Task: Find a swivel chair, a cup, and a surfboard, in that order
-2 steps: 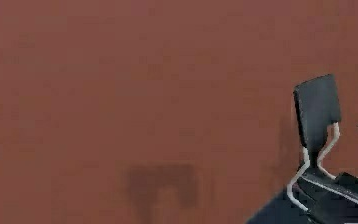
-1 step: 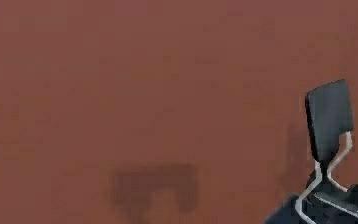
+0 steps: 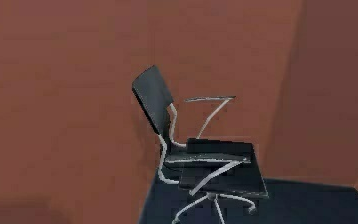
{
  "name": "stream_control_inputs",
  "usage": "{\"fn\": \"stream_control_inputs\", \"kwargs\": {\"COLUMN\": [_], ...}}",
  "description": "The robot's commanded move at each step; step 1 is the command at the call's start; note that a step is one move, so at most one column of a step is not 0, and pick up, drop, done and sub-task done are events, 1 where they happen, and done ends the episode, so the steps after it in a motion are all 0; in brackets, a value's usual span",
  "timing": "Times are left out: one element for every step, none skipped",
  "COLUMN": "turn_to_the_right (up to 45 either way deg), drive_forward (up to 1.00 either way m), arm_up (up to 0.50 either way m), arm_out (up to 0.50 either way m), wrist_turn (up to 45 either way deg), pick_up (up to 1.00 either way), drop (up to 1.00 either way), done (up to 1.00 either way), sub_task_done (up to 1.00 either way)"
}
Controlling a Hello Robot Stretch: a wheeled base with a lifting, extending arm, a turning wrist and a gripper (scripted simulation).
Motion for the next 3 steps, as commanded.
{"fn": "stream_control_inputs", "kwargs": {"turn_to_the_right": [0.0,45.0,45.0], "drive_forward": [0.00,0.00,0.00], "arm_up": [0.00,0.00,0.00], "arm_out": [0.00,0.00,0.00], "wrist_turn": [0.0,0.0,0.0], "pick_up": [0.00,0.00,0.00], "drop": [0.00,0.00,0.00], "done": [0.00,0.00,0.00], "sub_task_done": [1.00,0.00,0.00]}}
